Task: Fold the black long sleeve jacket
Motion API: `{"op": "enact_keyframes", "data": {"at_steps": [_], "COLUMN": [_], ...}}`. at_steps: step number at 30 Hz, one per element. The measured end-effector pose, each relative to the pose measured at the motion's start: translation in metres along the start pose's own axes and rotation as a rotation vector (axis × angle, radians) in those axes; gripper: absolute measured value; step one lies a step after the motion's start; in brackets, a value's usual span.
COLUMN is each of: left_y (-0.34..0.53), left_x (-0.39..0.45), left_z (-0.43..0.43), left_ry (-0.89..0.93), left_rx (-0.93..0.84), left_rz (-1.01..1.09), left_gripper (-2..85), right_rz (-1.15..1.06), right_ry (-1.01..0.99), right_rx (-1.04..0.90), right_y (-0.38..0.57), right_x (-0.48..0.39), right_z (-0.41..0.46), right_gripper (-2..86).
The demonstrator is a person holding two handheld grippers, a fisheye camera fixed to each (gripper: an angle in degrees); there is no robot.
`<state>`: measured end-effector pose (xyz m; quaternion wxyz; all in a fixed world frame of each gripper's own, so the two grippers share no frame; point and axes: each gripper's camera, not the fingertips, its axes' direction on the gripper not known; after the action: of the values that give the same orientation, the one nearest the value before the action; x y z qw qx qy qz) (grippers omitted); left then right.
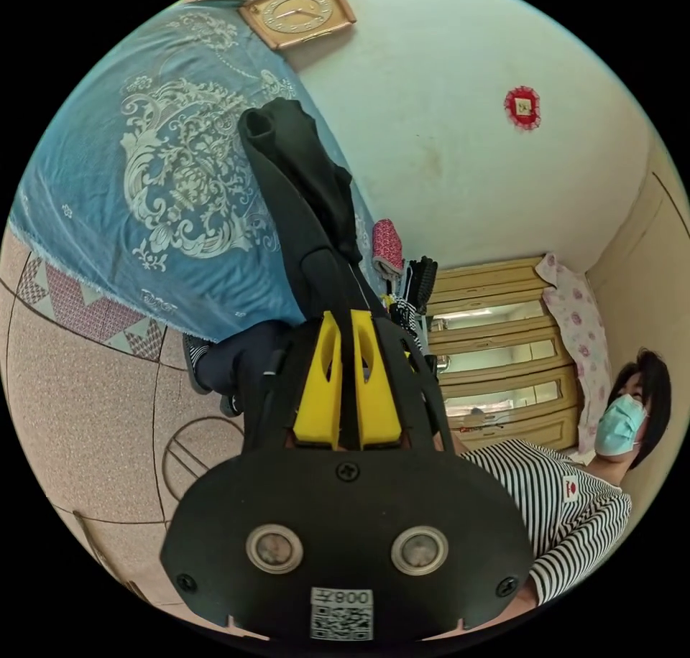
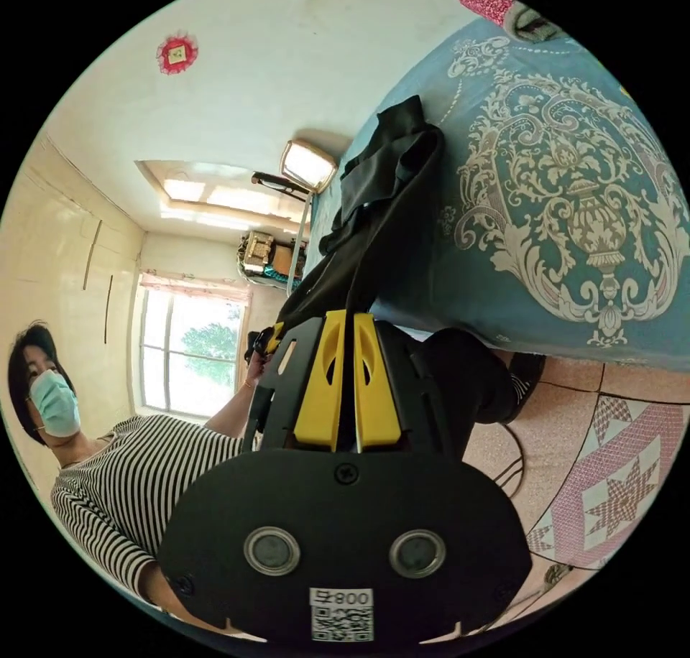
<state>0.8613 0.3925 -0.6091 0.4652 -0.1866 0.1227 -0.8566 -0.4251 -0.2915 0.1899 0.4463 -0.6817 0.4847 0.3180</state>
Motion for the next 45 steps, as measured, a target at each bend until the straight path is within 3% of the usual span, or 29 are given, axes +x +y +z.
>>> {"op": "enact_keyframes", "data": {"at_steps": [23, 45], "left_y": [0.145, 0.118], "left_x": [0.044, 0.035], "left_z": [-0.064, -0.063], "left_ry": [0.103, 0.179], "left_rx": [0.011, 0.033], "left_rz": [0.066, 0.030], "left_gripper": [3.6, 3.5], "right_rz": [-0.107, -0.111], "right_ry": [-0.070, -0.093], "right_rx": [0.024, 0.025], "right_y": [0.130, 0.121], "right_x": [-0.063, -0.051], "right_z": [-0.069, -0.079], "right_gripper": [1.3, 1.2]}}
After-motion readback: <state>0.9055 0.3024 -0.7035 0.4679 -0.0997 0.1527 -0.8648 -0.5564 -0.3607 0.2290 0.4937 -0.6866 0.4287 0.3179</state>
